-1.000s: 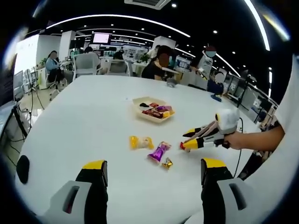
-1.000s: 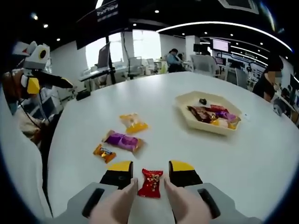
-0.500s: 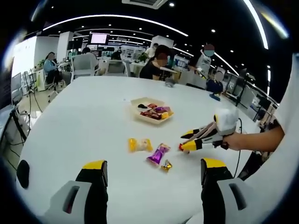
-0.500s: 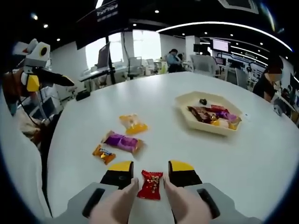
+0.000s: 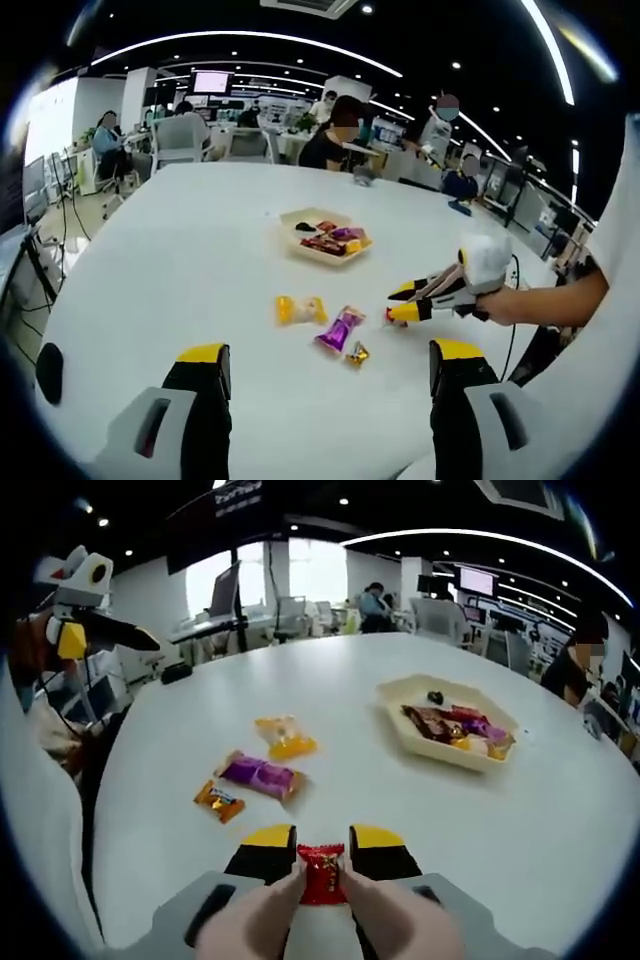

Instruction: Place the target food into the container with the food tongs after gripping and lifting it, then release it inside without dropping or visibly crushing the food.

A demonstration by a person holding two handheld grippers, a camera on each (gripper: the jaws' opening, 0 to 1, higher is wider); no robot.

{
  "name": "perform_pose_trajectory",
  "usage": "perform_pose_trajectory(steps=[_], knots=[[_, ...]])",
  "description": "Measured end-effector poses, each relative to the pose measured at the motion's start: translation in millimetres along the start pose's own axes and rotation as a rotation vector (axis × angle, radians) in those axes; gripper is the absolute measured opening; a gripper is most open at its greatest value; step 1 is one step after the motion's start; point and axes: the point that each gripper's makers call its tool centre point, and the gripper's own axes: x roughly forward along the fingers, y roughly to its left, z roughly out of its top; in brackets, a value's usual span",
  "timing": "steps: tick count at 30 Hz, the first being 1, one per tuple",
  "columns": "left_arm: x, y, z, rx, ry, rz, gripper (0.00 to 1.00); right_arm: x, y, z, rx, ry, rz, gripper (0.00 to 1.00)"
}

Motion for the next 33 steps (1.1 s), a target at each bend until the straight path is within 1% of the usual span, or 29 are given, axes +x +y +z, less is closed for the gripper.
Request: perform_pose_trajectory(steps=[3,11,16,20,22,23,24,26,28,29,30,31,32,33], knots=[[0,0.6,-0.5,-0.002,0.001,0.000,0.81,0,0,0.6,-0.014,0.000,0.004,0.20],[1,1.1,0.9,-0.001,-0.002,-0.008,0.81,1,2,1.1,-0.002,0.004,0.007,0.22],[1,1.2,0.5,0.001,0.003,-0.022,0.80,3,-3,0.7,0.108,0.019,0.003,0.23],[1,1.5,0.8,0.006,0.005,-0.034,0.80,-2,2,11.4,0.203,-0.010,0.020,0.22],[1,2.2,1.5,0.008,0.002,-0.043,0.80,-7,2,15.8,0.206,-0.006,0.011,0.21],[1,2.8,1.9,0.009,0.001,-0.052,0.80,-8,0,15.5,0.178,0.008,-0.020,0.21],[1,2.9,2.2,0.010,0.001,-0.054,0.79,-7,0,14.6,0.175,0.017,-0.022,0.20],[2,3.1,3.2,0.016,0.002,-0.072,0.79,-7,-4,10.2,0.143,0.041,-0.057,0.21],[1,4.8,4.8,0.036,0.007,-0.098,0.79,-14,-5,13.3,0.140,0.025,-0.076,0.25],[0,5.2,5.5,0.041,0.006,-0.102,0.79,-16,-4,12.7,0.148,0.027,-0.066,0.27],[-1,7.3,7.1,0.044,0.001,-0.106,0.79,-19,-3,11.8,0.205,0.025,-0.074,0.28],[-2,10.1,8.3,0.044,-0.003,-0.110,0.80,-23,-9,12.1,0.209,0.014,-0.117,0.28],[-3,15.9,9.4,0.038,-0.002,-0.122,0.79,-30,-16,10.4,0.169,-0.002,-0.170,0.28],[-3,17.2,9.3,0.038,0.003,-0.124,0.79,-31,-15,9.5,0.171,0.003,-0.169,0.28]])
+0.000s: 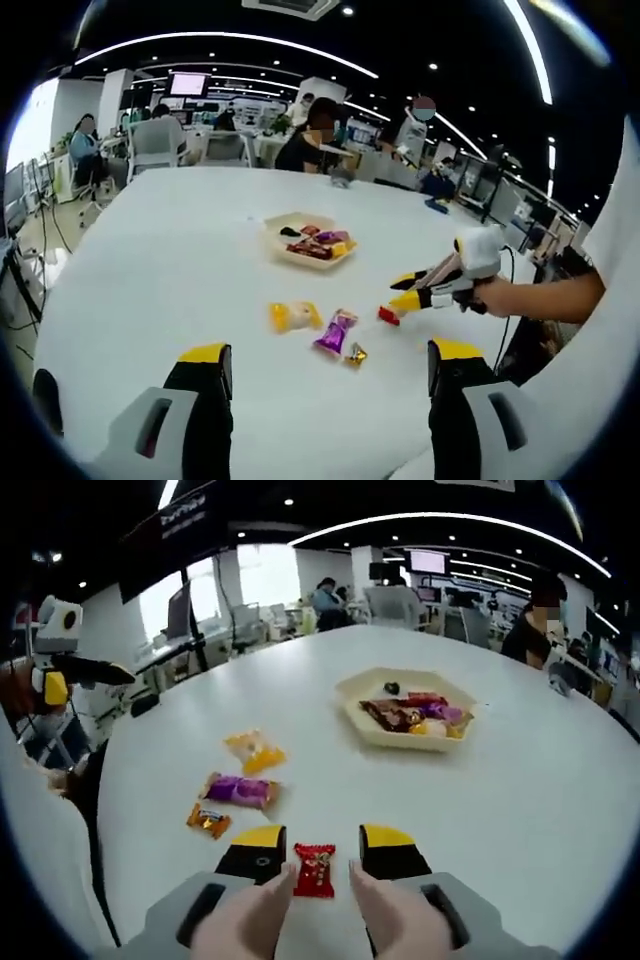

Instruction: Place the target food into the container with the food tongs after gripping and lifting it, then release it inside without dropping or visibly crushing the food.

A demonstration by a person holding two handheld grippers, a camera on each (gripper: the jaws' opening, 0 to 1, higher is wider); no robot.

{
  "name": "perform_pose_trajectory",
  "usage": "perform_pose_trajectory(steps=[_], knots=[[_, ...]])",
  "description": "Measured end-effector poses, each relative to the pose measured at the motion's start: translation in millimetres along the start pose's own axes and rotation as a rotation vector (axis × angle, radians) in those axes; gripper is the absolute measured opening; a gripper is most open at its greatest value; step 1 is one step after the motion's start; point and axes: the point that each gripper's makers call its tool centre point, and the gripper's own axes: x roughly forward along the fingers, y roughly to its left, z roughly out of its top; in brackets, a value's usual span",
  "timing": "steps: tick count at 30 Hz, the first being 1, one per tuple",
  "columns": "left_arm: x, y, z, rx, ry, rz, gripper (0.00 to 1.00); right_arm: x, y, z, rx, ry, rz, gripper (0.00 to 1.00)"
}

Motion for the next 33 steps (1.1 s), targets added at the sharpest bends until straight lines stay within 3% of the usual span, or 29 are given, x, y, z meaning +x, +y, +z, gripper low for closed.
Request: perform_pose_trajectory(steps=[5,10,13,18,19,21,24,28,29,30,33], knots=[[-3,16.5,8.0,0.018,-0.006,-0.021,0.79,-2,15,-0.9,-0.054,-0.007,-0.014,0.28],[-3,19.1,11.4,0.016,-0.013,-0.026,0.79,9,20,-1.2,-0.091,-0.009,-0.016,0.28],[-3,19.1,10.6,0.018,-0.010,-0.029,0.79,14,19,-0.4,-0.139,-0.028,-0.027,0.27],[-2,23.1,9.3,0.017,0.001,-0.024,0.79,17,12,-6.6,-0.133,-0.034,-0.029,0.27],[-1,23.8,10.9,0.020,0.003,-0.024,0.79,17,12,-10.2,-0.064,-0.024,-0.027,0.27],[1,23.7,13.8,0.026,0.004,-0.028,0.79,19,9,-12.8,-0.071,-0.018,-0.038,0.27],[3,23.4,16.3,0.032,0.006,-0.034,0.79,18,7,-8.8,-0.009,-0.038,-0.044,0.27],[5,23.0,14.4,0.037,0.017,-0.042,0.79,17,3,-10.0,0.005,-0.039,-0.066,0.20],[5,22.0,14.0,0.040,0.018,-0.046,0.79,16,-3,-10.2,0.058,-0.036,-0.105,0.19],[5,21.7,14.0,0.040,0.019,-0.048,0.79,17,-2,-9.7,0.101,-0.030,-0.099,0.19],[4,20.8,15.6,0.041,0.013,-0.057,0.79,19,-4,-7.6,0.109,-0.010,-0.097,0.18]])
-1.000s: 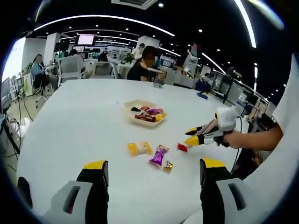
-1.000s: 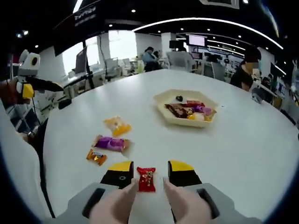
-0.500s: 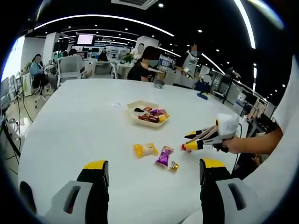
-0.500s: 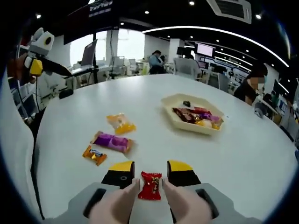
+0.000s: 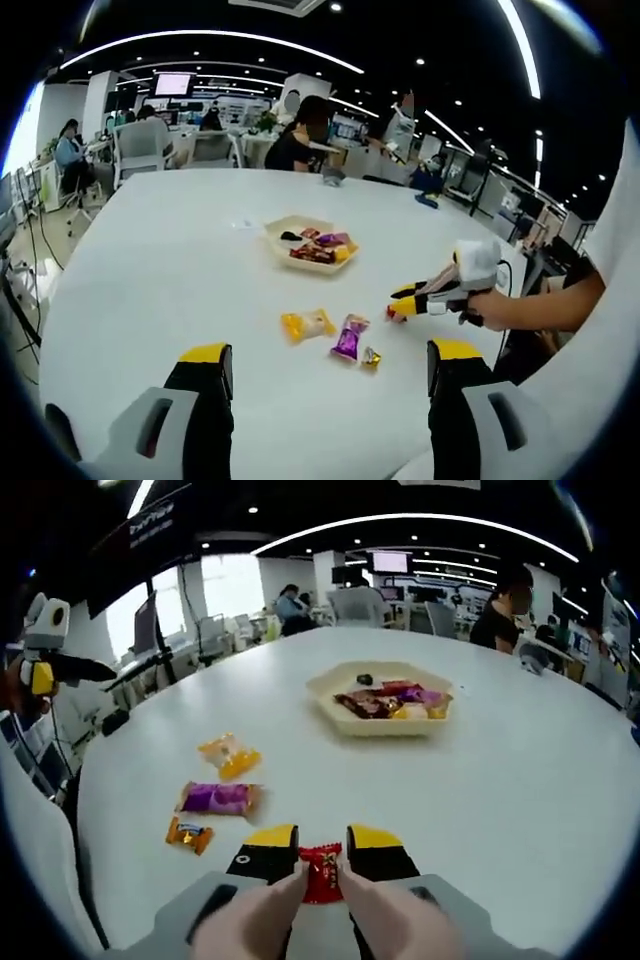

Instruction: Place the target food into the container with the food tongs after gripping and lifting it, then release it inside without dropping or visibly crushing the food.

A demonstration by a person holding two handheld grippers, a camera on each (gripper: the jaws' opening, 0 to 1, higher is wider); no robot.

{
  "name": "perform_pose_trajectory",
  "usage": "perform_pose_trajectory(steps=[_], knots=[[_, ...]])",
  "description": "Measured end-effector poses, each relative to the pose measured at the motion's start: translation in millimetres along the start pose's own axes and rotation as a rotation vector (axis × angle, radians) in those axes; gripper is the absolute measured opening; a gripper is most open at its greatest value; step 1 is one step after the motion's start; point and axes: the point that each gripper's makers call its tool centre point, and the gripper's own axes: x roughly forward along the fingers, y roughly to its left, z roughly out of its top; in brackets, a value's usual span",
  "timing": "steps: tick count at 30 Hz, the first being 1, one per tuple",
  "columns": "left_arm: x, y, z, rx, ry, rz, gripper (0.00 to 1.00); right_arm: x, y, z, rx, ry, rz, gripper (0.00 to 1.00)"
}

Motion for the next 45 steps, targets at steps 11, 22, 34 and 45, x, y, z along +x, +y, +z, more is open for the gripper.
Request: perform_pose_trajectory(steps=[11,22,34,45], knots=[[-17,9.9,-4.2,0.000,-0.027,-0.024,0.79,-12,13,5.7,0.000,0.034,-0.002,0.19],[-10,1.2,-23.1,0.033,-0.006,-0.166,0.79,-71,21,11.7,0.206,-0.036,-0.128,0.18],[7,-30.4,-22.4,0.089,0.008,-0.295,0.80,-136,14,31.4,0.249,-0.123,-0.228,0.18],[3,-61.1,-4.2,0.089,-0.043,-0.140,0.80,-156,-10,43.4,0.196,-0.197,-0.105,0.19]])
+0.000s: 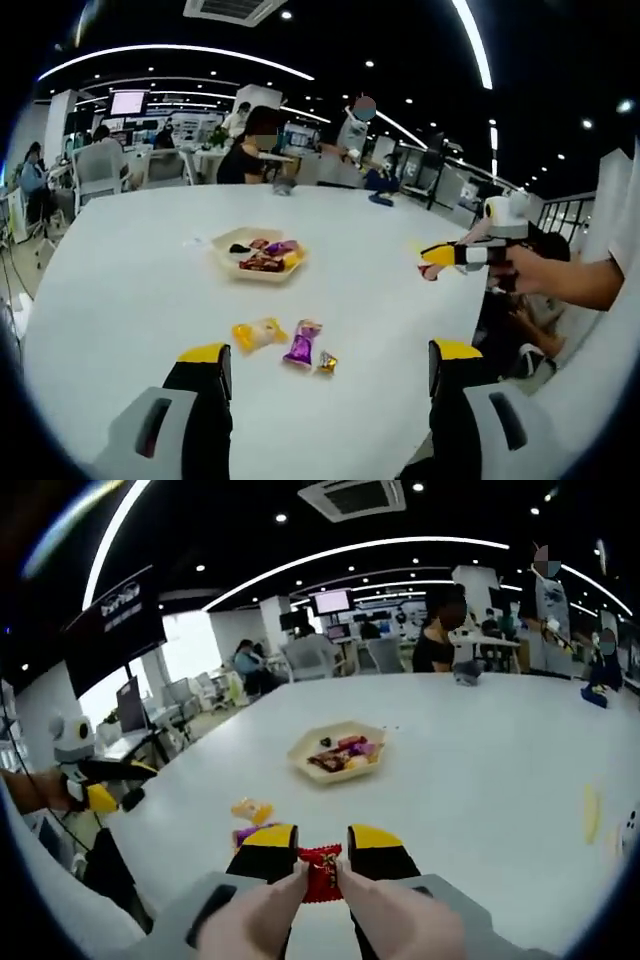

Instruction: Place the target food into the container with the food tongs after gripping and lifting it, then release it inside without dropping or visibly crushing the food.

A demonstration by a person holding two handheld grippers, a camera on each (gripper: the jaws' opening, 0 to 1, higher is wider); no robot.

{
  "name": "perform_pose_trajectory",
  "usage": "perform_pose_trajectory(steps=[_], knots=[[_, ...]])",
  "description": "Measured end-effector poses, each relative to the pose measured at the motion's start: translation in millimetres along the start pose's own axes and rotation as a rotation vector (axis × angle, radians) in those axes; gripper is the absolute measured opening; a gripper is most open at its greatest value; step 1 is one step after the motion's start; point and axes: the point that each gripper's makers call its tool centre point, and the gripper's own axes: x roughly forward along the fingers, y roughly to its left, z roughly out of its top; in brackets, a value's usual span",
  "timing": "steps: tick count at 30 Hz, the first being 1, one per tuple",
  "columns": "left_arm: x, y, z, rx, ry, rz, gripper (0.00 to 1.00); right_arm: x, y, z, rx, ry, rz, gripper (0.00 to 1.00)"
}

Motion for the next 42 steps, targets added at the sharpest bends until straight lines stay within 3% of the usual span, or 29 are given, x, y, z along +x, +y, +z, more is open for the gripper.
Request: perform_pose_trajectory(steps=[4,6,9,17,22,25,30,33,37,42], knots=[[16,-31.7,-7.0,-0.014,0.020,0.035,0.80,-4,-13,1.4,-0.019,-0.011,0.048,0.19],[21,-45.1,-7.9,-0.005,0.028,0.047,0.80,-5,-17,7.6,0.040,-0.042,0.083,0.19],[28,-70.8,-6.4,0.004,0.024,0.052,0.81,-5,-29,10.2,0.047,-0.045,0.099,0.19],[42,-88.0,-7.8,0.011,0.046,0.073,0.83,-3,-35,26.5,0.007,-0.048,0.157,0.19],[45,-73.2,-8.6,0.051,0.065,0.106,0.84,6,-34,34.9,0.001,-0.054,0.157,0.19],[47,-60.4,-12.1,0.036,0.065,0.116,0.85,14,-34,37.8,0.003,-0.050,0.148,0.19],[53,-38.6,-15.9,0.018,0.075,0.108,0.85,28,-28,47.1,-0.001,-0.032,0.127,0.19],[56,-24.1,-10.7,0.055,0.073,0.101,0.85,40,-21,52.1,-0.012,-0.020,0.123,0.19],[60,-1.3,0.4,0.072,0.038,0.097,0.85,50,-7,55.3,0.013,-0.005,0.120,0.19],[68,16.1,3.1,0.063,0.007,0.073,0.85,59,1,67.4,-0.002,-0.007,0.111,0.19]])
